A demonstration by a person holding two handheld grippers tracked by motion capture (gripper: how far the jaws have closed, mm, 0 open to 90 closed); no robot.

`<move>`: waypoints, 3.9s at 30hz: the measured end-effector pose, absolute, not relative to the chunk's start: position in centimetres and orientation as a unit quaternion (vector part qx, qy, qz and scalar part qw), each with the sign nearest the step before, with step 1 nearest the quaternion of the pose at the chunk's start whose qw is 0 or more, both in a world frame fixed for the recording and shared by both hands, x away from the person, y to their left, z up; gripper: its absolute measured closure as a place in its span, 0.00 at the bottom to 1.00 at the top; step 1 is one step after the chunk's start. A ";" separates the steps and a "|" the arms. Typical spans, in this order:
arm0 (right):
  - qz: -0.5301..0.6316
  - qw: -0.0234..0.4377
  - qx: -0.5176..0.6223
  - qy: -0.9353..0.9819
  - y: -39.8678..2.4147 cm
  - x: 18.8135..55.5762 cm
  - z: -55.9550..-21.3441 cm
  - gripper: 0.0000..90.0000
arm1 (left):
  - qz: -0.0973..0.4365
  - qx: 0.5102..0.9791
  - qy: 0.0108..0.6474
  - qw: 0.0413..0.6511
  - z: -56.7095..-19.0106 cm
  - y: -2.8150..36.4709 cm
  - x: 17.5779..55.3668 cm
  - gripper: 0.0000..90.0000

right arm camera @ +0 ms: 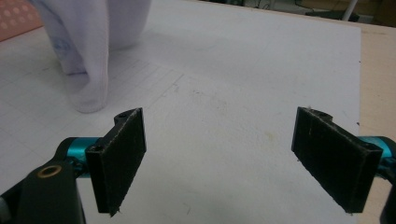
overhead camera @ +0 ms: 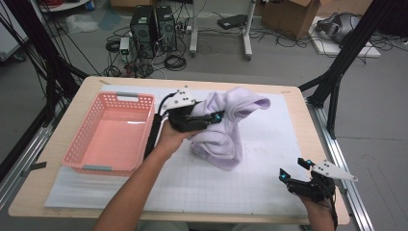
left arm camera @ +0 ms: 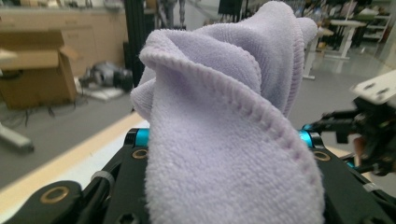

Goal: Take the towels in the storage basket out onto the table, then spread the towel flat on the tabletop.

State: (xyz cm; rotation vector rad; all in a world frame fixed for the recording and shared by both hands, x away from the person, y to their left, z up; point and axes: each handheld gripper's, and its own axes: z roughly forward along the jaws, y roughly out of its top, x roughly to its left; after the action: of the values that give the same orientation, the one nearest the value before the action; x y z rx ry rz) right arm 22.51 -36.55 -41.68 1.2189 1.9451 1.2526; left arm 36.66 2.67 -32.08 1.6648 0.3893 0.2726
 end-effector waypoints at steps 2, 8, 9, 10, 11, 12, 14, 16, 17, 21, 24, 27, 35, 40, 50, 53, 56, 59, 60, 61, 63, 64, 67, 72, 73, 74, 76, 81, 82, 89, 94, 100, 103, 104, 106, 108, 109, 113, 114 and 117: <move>0.461 0.260 0.451 0.719 -36.6 22.5 -41.8 0.18 | 0.113 0.742 0.180 0.636 -33.5 1.5 37.2 0.67; 0.456 0.255 0.454 0.722 -36.6 22.7 -42.1 0.18 | 0.097 0.771 0.221 0.590 -37.1 -1.4 38.9 0.63; 0.456 0.253 0.455 0.722 -36.6 22.7 -42.1 0.18 | 0.102 0.777 0.237 0.574 -37.9 -1.9 39.3 0.60; 0.455 0.253 0.455 0.723 -36.6 22.7 -42.2 0.18 | 0.105 0.780 0.249 0.565 -38.4 -2.1 39.5 0.54; 0.455 0.253 0.455 0.723 -36.6 22.7 -42.2 0.18 | 0.109 0.783 0.269 0.550 -39.0 -2.4 39.9 0.48; 0.454 0.252 0.454 0.724 -36.6 22.7 -42.2 0.18 | 0.112 0.784 0.279 0.543 -39.2 -2.4 40.0 0.38; 0.451 0.252 0.454 0.726 -36.6 22.7 -42.3 0.18 | 0.119 0.772 0.298 0.548 -39.0 -2.0 40.1 0.29; 0.450 0.252 0.455 0.726 -36.8 22.7 -42.4 0.18 | 0.148 0.755 0.306 0.561 -38.1 -1.0 39.8 0.29; 0.451 0.251 0.457 0.725 -36.8 22.7 -42.4 0.18 | 0.164 0.749 0.306 0.565 -37.4 -0.3 39.6 0.28; 0.448 0.252 0.456 0.727 -36.6 22.7 -42.4 0.18 | 0.173 0.731 0.312 0.582 -36.3 2.4 38.5 0.27; 0.449 0.251 0.455 0.727 -36.3 22.8 -42.3 0.18 | 0.175 0.725 0.317 0.587 -36.8 3.9 37.4 0.27; 0.449 0.249 0.453 0.729 -36.0 22.9 -42.3 0.18 | 0.180 0.717 0.323 0.591 -37.8 5.2 35.8 0.23; 0.454 0.242 0.446 0.733 -35.1 23.7 -42.5 0.18 | 0.185 0.709 0.331 0.595 -39.8 7.7 32.6 0.18; 0.454 0.241 0.446 0.733 -35.1 23.8 -42.6 0.18 | 0.191 0.707 0.331 0.595 -40.8 8.9 31.4 0.19; 0.451 0.243 0.449 0.732 -35.0 23.5 -42.6 0.18 | 0.190 0.706 0.331 0.596 -42.0 9.8 30.2 0.20; 0.451 0.242 0.449 0.732 -34.9 23.5 -42.6 0.18 | 0.190 0.712 0.327 0.592 -42.1 9.8 30.2 0.20; 0.447 0.238 0.447 0.737 -34.8 23.5 -42.9 0.18 | 0.184 0.715 0.325 0.591 -42.4 9.6 30.1 0.21; 0.444 0.237 0.444 0.741 -34.7 23.5 -43.0 0.18 | 0.177 0.721 0.319 0.589 -42.8 9.3 30.3 0.24; 0.443 0.236 0.445 0.741 -34.6 23.6 -43.1 0.18 | 0.175 0.721 0.319 0.590 -42.8 9.3 30.3 0.26; 0.442 0.235 0.446 0.742 -34.5 23.6 -43.1 0.18 | 0.174 0.723 0.315 0.589 -42.9 9.2 30.4 0.28; 0.439 0.231 0.447 0.745 -34.4 23.8 -43.3 0.18 | 0.175 0.727 0.309 0.587 -43.0 9.2 30.4 0.33; 0.434 0.229 0.447 0.748 -34.3 23.9 -43.5 0.18 | 0.176 0.729 0.308 0.586 -43.0 9.2 30.4 0.35; 0.422 0.222 0.452 0.754 -33.8 24.4 -43.9 0.18 | 0.175 0.736 0.308 0.578 -43.1 9.3 30.6 0.38; 0.417 0.203 0.441 0.768 -32.1 25.3 -44.0 0.24 | 0.164 0.741 0.305 0.575 -43.4 8.9 30.9 0.42; 0.417 0.198 0.441 0.770 -31.8 25.5 -44.0 0.26 | 0.162 0.741 0.306 0.575 -43.5 8.7 31.0 0.42; 0.420 0.189 0.441 0.771 -31.3 25.9 -44.0 0.28 | 0.163 0.742 0.305 0.574 -43.6 8.5 31.2 0.42; 0.422 0.175 0.436 0.776 -30.2 26.8 -44.0 0.36 | 0.160 0.746 0.311 0.567 -43.7 8.2 31.6 0.42; 0.385 0.155 0.425 0.804 -27.1 29.1 -44.2 0.53 | 0.149 0.748 0.306 0.570 -42.7 6.9 32.8 0.40; 0.376 0.144 0.431 0.808 -26.4 29.7 -44.4 0.53 | 0.149 0.748 0.304 0.571 -42.5 6.7 32.9 0.40; 0.355 0.161 0.424 0.818 -25.0 30.7 -44.5 0.73 | 0.132 0.756 0.307 0.563 -41.6 3.8 35.4 0.38; 0.355 0.145 0.391 0.836 -25.2 29.7 -44.2 0.96 | 0.134 0.765 0.300 0.553 -41.9 3.1 35.7 0.83; 0.366 0.116 0.369 0.846 -27.2 26.2 -43.8 0.96 | 0.146 0.749 0.308 0.569 -40.9 5.1 35.5 0.86; 0.369 0.116 0.368 0.846 -28.3 24.6 -43.6 0.96 | 0.155 0.736 0.321 0.576 -40.6 6.0 35.6 0.87; 0.368 0.116 0.366 0.847 -28.7 23.9 -43.4 0.96 | 0.157 0.735 0.323 0.575 -40.5 6.1 35.6 0.87; 0.363 0.116 0.361 0.851 -29.4 22.7 -43.3 0.96 | 0.162 0.733 0.327 0.574 -40.4 6.4 35.7 0.87; 0.352 0.116 0.359 0.856 -30.0 21.4 -43.4 0.96 | 0.169 0.727 0.336 0.575 -40.3 6.8 35.7 0.87; 0.349 0.116 0.358 0.858 -30.3 21.0 -43.5 0.96 | 0.174 0.721 0.342 0.577 -40.3 7.1 35.8 0.87; 0.348 0.099 0.360 0.860 -31.9 19.1 -43.6 0.96 | 0.179 0.709 0.348 0.587 -40.0 7.6 36.0 0.88; 0.358 0.105 0.363 0.854 -32.1 18.9 -43.3 0.93 | 0.180 0.710 0.346 0.587 -39.9 7.6 36.0 0.88; 0.397 0.120 0.393 0.821 -32.0 19.9 -42.2 0.66 | 0.176 0.714 0.345 0.583 -40.1 7.2 36.0 0.88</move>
State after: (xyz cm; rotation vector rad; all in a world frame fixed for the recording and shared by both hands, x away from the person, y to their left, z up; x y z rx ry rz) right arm 19.90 -32.00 -42.15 1.1472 2.3979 1.1600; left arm 36.03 7.21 -40.10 1.6664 0.8055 0.4113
